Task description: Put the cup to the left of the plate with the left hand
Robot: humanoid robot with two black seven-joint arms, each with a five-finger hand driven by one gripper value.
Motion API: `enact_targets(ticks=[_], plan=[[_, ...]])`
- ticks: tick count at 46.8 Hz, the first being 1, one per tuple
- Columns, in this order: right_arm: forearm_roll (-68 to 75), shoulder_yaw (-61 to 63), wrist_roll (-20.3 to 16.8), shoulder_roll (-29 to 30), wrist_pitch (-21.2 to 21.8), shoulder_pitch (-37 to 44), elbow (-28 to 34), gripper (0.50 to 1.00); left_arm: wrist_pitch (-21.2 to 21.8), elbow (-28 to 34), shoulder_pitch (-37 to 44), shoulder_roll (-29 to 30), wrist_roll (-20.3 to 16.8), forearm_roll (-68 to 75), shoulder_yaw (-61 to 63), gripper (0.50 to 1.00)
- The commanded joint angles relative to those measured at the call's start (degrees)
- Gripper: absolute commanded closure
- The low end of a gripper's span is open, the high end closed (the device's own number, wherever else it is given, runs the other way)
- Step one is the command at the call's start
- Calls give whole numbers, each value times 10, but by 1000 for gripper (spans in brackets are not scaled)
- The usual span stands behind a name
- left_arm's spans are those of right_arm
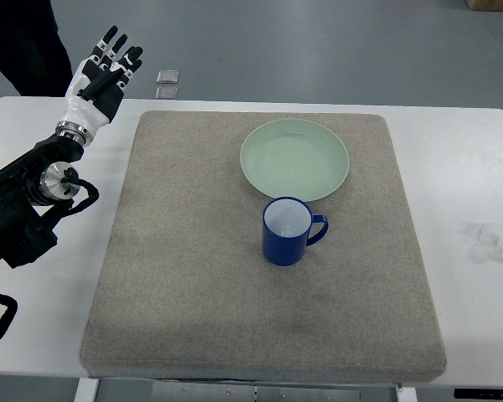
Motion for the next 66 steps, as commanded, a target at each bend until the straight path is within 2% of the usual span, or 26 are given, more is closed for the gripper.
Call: enact_targets(ticks=[1, 25, 43, 57, 66], plan=[[0, 0, 0, 0, 0, 0, -1, 568, 0, 0, 0, 0, -1, 0, 0, 501], [0, 0, 0, 0, 0, 0, -1, 568, -4, -7, 1, 5, -5, 2, 3, 504], [0, 0, 0, 0, 0, 0, -1, 568, -20, -48, 8, 42, 1, 11, 65, 504], [0, 0, 0, 0, 0, 0, 0, 568, -52, -158, 5, 112, 1, 18, 162, 506], [0, 0, 0, 0, 0, 0, 0, 568, -67, -227, 6, 139, 1, 107, 185, 506]])
